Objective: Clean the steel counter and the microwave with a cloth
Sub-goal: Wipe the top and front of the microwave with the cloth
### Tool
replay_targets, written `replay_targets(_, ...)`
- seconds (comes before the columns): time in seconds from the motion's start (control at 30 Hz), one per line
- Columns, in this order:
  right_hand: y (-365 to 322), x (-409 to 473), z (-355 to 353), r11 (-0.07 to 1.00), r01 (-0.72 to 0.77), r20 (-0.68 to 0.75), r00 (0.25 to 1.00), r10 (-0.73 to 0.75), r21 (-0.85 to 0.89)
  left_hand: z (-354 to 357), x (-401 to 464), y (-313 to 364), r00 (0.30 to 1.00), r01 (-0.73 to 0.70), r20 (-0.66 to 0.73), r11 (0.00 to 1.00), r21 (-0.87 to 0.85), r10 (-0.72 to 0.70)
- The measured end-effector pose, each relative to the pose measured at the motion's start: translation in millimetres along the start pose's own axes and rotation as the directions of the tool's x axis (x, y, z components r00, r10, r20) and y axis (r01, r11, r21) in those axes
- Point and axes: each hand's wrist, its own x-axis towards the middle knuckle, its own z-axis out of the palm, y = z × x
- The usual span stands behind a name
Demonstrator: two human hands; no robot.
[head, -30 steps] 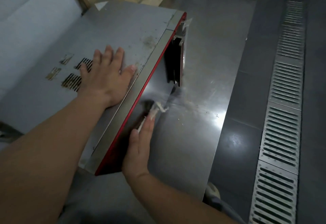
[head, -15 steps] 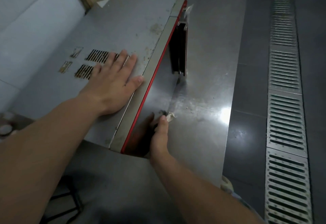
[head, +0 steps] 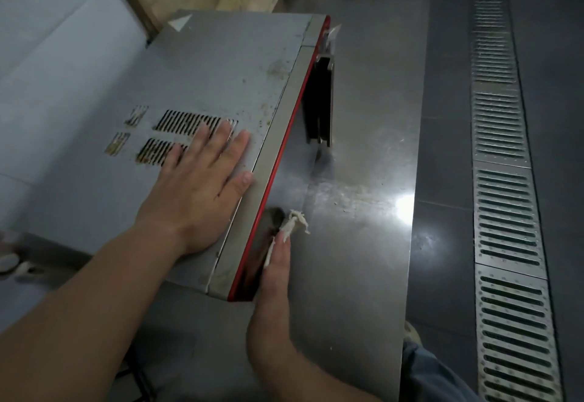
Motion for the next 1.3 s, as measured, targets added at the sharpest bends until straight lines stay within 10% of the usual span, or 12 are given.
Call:
replay_targets(0.1,31,43,-27,0.926,-0.36,-0.095,0.924,0.37,0.112,0,1,1,1.0,0.009,-0.004,1.0,-0.008,-0.009)
replay_targets(0.37,2,17,-17,0.904,-0.425,-0.068,0.901,0.427,0.046,1,0,3,1.0,0.028,-0.012,0.999,-0.025,-0.028)
replay_targets(0.5,-54,-42,29,0.988,0.024,0.079,0.997,-0.012,-0.15,0,-1,4,0.999,0.034,0.003,0.999,-0.009,-0.034)
replay_targets(0.73,-18,-32,6,0.869,0.332,0.182,0.942,-0.283,-0.367,0,-3,2,1.0,0.019,-0.006,0.999,-0.026,-0.019)
replay_targets(0.9,-11,18,-1,0.994,-0.083,-0.04,0.996,0.08,-0.076,-1,-3,2,1.0,0.026,-0.006,1.0,-0.015,-0.026)
replay_targets(1.03,13,70,-7,0.906,-0.417,-0.204,0.883,0.423,0.074,-3,-1,3,1.0,0.023,-0.005,0.999,-0.029,-0.023)
replay_targets(1.3,76,193,-21,0.799,-0.592,-0.33,0.737,0.59,0.106,-7,-3,9,0.999,0.04,0.011,0.998,-0.038,-0.04)
